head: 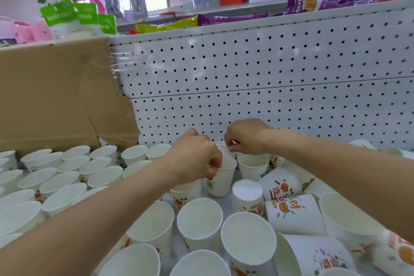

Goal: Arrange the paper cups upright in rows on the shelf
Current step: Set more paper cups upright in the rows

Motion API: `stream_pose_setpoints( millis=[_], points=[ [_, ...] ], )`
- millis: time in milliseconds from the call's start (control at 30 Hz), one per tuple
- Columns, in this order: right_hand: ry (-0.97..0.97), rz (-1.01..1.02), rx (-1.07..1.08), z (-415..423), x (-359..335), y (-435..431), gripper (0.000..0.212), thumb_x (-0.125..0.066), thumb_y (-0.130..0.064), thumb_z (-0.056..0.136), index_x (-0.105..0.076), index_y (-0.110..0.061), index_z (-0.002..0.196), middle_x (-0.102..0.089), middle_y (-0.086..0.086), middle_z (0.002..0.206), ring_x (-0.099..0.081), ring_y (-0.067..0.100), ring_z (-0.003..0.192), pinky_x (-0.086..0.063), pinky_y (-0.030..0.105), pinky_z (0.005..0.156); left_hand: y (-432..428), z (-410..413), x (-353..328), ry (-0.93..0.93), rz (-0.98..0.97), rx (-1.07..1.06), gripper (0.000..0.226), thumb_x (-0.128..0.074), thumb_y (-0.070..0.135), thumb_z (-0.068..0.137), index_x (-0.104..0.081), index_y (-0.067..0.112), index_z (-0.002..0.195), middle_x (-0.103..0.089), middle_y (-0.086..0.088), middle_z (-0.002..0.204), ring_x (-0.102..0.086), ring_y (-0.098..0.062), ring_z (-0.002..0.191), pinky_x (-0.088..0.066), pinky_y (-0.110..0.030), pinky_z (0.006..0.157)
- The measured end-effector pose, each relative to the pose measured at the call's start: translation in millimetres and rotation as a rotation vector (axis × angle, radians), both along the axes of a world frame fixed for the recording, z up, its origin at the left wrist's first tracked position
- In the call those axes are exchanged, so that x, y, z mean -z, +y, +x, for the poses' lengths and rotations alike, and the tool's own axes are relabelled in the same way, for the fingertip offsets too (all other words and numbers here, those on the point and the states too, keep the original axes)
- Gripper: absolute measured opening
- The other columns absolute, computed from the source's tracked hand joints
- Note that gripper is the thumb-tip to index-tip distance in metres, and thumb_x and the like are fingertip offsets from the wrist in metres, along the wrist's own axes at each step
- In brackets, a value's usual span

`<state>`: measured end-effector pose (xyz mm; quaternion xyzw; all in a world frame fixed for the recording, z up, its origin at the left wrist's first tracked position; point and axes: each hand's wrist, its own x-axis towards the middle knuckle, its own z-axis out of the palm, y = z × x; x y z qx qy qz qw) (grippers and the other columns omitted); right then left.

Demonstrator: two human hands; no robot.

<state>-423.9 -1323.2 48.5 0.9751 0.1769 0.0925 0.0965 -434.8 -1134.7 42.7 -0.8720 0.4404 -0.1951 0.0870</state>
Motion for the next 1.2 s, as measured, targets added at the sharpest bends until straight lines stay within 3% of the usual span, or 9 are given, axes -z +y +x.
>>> stream_pose_setpoints(
  millis=[100, 233, 367, 533, 667, 800, 900, 1000, 1200],
  points=[
    [-0.053, 0.017, -0.039, -9, -3, -14, 0.012, -0.054, -0.032, 0.095, -0.058, -0.022, 0.089, -0.059, -0.003, 0.088, -0.056, 0.020, 0.081, -0.044, 0.031, 0.064, 2, -3, -1, -0.069, 0.054, 0.015, 0.012, -0.059, 0.034, 0.082, -0.068, 0.029, 0.088, -0.066, 0.011, 0.083, -0.053, -0.011, 0.078, -0.029, -0.026, 0.079],
    [-0.084, -0.093, -0.081, -15, -1, -23, 0.013, -0.053, -0.028, 0.096, -0.062, -0.019, 0.094, -0.058, -0.001, 0.088, -0.056, 0.022, 0.082, -0.038, 0.030, 0.062, 6, -2, -1, -0.054, 0.071, -0.065, 0.011, -0.059, 0.034, 0.083, -0.068, 0.028, 0.089, -0.067, 0.010, 0.088, -0.054, -0.013, 0.078, -0.024, -0.023, 0.071],
    [-0.128, -0.223, -0.129, -11, 9, -16, 0.013, -0.053, -0.026, 0.095, -0.064, -0.021, 0.099, -0.060, 0.000, 0.091, -0.058, 0.024, 0.084, -0.035, 0.029, 0.060, 1, 0, 1, -0.078, 0.111, -0.114, 0.011, -0.059, 0.031, 0.086, -0.068, 0.026, 0.090, -0.069, 0.006, 0.090, -0.059, -0.018, 0.077, -0.029, -0.026, 0.077],
    [-0.125, -0.031, -0.107, -19, -1, -16, 0.028, -0.049, -0.026, 0.099, -0.061, -0.028, 0.124, -0.056, -0.007, 0.103, -0.055, 0.019, 0.098, -0.032, 0.027, 0.067, 7, 4, -8, 0.117, -0.037, -0.149, 0.028, -0.068, 0.049, 0.082, -0.068, 0.035, 0.105, -0.068, 0.015, 0.097, -0.061, -0.008, 0.089, -0.032, -0.025, 0.083],
    [-0.114, 0.070, -0.026, -30, -13, -32, 0.026, -0.047, -0.025, 0.100, -0.064, -0.029, 0.119, -0.050, -0.012, 0.094, -0.052, 0.013, 0.092, -0.039, 0.027, 0.070, 14, 0, -12, 0.142, -0.098, -0.145, 0.024, -0.065, 0.048, 0.085, -0.069, 0.035, 0.105, -0.068, 0.017, 0.096, -0.062, -0.004, 0.092, -0.037, -0.025, 0.086],
    [-0.012, 0.237, 0.059, -46, -23, -50, 0.022, -0.052, -0.022, 0.097, -0.068, -0.029, 0.110, -0.064, -0.017, 0.097, -0.061, 0.010, 0.088, -0.051, 0.029, 0.078, 9, -15, -14, 0.335, -0.251, -0.031, 0.021, -0.064, 0.049, 0.085, -0.074, 0.032, 0.094, -0.069, 0.020, 0.086, -0.062, 0.003, 0.085, -0.052, -0.029, 0.083],
    [0.191, 0.319, 0.079, -54, -21, -55, 0.016, -0.060, -0.030, 0.093, -0.071, -0.031, 0.104, -0.068, -0.018, 0.093, -0.063, 0.003, 0.084, -0.050, 0.024, 0.076, -13, -36, -16, 0.561, -0.353, -0.004, 0.042, -0.059, 0.072, 0.075, -0.073, 0.034, 0.088, -0.070, 0.019, 0.082, -0.064, 0.001, 0.082, -0.055, -0.035, 0.079],
    [0.260, 0.289, 0.111, -58, -13, -49, 0.023, -0.064, -0.044, 0.088, -0.069, -0.029, 0.104, -0.060, -0.019, 0.081, -0.056, 0.000, 0.075, -0.039, 0.019, 0.063, -36, -52, -14, 0.539, -0.207, -0.074, 0.063, -0.054, 0.087, 0.062, -0.066, 0.029, 0.082, -0.067, 0.017, 0.081, -0.062, -0.006, 0.077, -0.055, -0.039, 0.080],
    [0.244, 0.280, 0.111, -53, 3, -30, 0.037, -0.067, -0.045, 0.085, -0.063, -0.024, 0.116, -0.049, -0.018, 0.083, -0.047, -0.003, 0.072, -0.034, 0.019, 0.060, -34, -55, -14, 0.498, -0.082, -0.121, 0.048, -0.079, 0.057, 0.064, -0.065, 0.030, 0.102, -0.061, 0.016, 0.084, -0.056, -0.001, 0.076, -0.050, -0.026, 0.069]
  ],
)
